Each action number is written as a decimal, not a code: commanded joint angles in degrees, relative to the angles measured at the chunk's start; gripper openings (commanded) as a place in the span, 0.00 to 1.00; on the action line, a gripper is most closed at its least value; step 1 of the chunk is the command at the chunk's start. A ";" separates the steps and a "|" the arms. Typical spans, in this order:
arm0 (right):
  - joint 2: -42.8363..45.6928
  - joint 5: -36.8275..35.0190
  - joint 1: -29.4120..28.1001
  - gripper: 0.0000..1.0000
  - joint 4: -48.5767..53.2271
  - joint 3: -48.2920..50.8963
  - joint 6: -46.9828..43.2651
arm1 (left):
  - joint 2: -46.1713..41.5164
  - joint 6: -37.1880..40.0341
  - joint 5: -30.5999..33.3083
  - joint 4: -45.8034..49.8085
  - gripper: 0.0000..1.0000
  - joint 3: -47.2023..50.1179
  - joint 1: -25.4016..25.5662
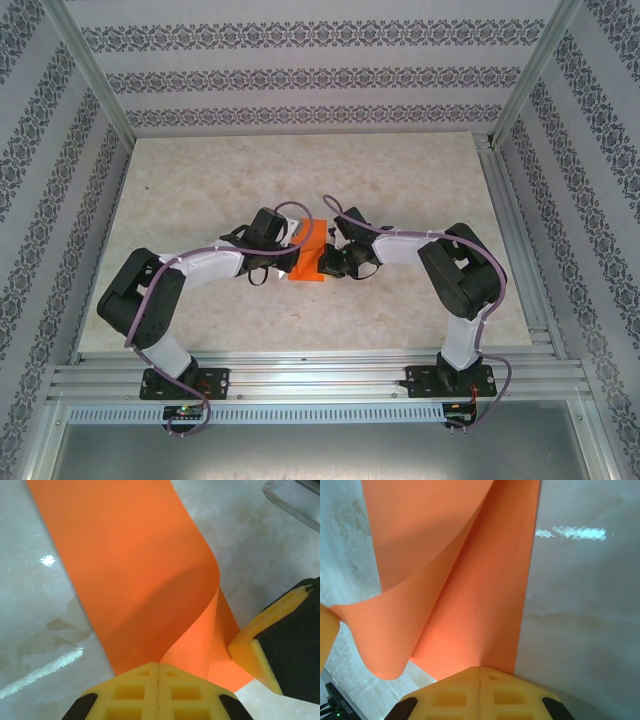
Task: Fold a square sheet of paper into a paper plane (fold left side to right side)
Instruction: Fold the triangle a second time at the center of the table.
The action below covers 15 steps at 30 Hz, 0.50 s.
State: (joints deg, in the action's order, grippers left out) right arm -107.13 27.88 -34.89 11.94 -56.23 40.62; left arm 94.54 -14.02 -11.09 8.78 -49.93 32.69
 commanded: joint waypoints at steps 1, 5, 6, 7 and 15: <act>-1.68 -3.80 -0.87 0.06 2.98 1.34 -1.23 | 1.58 0.04 0.65 -1.00 0.00 -2.14 -1.26; -1.86 -4.45 -1.03 0.05 3.75 1.40 -1.68 | 2.12 0.38 0.60 -1.39 0.00 -2.64 -2.17; -1.94 -4.59 -1.02 0.05 3.87 1.32 -1.77 | 2.30 0.48 0.71 -1.31 0.00 -2.87 -2.35; -2.02 -4.71 -1.05 0.05 3.97 1.39 -1.86 | 2.55 0.57 0.58 -1.36 0.00 -3.10 -2.58; -2.09 -4.91 -1.18 0.06 4.30 1.39 -2.24 | 5.20 1.28 -0.46 -1.91 0.00 -4.54 -3.07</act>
State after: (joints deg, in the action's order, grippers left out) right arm -107.11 27.27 -35.16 11.99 -56.25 39.94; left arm 98.32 -13.80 -11.14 8.58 -52.80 30.39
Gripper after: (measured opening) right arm 0.059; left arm 0.055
